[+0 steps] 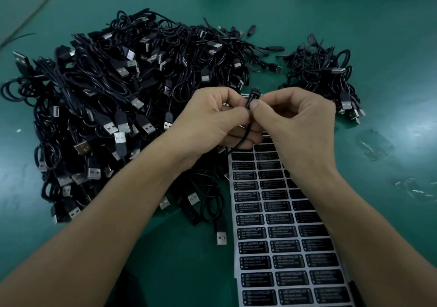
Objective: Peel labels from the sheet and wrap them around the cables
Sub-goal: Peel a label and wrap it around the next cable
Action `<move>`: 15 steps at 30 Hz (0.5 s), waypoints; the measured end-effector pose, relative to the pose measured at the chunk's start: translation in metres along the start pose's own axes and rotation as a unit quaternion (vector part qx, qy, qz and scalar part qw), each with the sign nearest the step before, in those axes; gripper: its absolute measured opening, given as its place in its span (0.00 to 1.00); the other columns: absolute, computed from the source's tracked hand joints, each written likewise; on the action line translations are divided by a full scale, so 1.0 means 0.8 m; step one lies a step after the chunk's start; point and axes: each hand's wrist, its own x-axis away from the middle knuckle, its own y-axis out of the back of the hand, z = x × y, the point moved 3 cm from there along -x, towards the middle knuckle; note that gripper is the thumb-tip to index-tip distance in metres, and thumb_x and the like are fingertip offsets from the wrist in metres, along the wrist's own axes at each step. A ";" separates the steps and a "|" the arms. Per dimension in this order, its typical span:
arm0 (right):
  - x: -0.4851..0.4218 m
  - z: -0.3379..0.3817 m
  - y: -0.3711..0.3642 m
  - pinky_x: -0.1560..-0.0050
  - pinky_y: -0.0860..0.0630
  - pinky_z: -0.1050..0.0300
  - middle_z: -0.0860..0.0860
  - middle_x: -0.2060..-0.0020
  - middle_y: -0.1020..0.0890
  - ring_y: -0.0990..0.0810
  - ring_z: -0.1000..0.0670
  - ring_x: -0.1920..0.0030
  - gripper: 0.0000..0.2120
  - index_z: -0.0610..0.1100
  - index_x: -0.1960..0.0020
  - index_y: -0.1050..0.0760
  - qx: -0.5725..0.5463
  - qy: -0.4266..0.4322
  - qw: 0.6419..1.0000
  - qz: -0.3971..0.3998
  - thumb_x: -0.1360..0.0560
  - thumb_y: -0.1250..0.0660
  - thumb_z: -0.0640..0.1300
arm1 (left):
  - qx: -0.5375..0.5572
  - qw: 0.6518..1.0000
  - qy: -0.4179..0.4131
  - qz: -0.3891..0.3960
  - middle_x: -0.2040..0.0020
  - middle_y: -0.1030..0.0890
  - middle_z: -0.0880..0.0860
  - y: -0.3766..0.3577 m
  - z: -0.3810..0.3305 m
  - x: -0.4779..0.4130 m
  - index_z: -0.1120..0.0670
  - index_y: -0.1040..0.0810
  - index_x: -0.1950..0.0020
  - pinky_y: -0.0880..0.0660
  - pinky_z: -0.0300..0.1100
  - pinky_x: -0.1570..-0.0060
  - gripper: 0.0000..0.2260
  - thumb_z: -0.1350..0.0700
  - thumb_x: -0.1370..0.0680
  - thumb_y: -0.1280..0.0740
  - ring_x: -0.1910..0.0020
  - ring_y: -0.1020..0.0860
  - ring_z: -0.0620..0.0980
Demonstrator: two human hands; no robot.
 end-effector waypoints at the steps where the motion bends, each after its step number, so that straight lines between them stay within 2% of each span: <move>1: 0.000 -0.001 0.000 0.67 0.23 0.65 0.54 0.68 0.15 0.17 0.55 0.68 0.03 0.47 0.59 0.18 -0.002 -0.003 1.000 0.000 0.28 0.25 0.42 | 0.001 1.000 0.001 0.000 0.66 0.15 0.55 0.000 0.000 0.000 0.58 0.25 0.56 0.20 0.38 0.68 0.07 0.67 0.20 0.35 0.66 0.15 0.51; 7: -0.002 -0.004 -0.003 0.68 0.24 0.65 0.53 0.70 0.16 0.17 0.55 0.70 0.04 0.47 0.61 0.17 -0.026 -0.024 0.999 0.005 0.27 0.26 0.42 | 0.012 1.000 0.002 -0.005 0.64 0.14 0.57 0.001 0.000 0.000 0.60 0.25 0.54 0.19 0.39 0.67 0.04 0.67 0.20 0.34 0.65 0.14 0.53; 15: -0.004 -0.004 0.001 0.67 0.23 0.65 0.53 0.70 0.16 0.17 0.55 0.70 0.03 0.46 0.60 0.17 -0.010 -0.005 1.000 0.002 0.27 0.25 0.43 | 0.008 1.000 0.000 -0.003 0.65 0.15 0.56 0.000 -0.001 0.001 0.59 0.24 0.55 0.19 0.39 0.67 0.05 0.66 0.21 0.32 0.67 0.15 0.51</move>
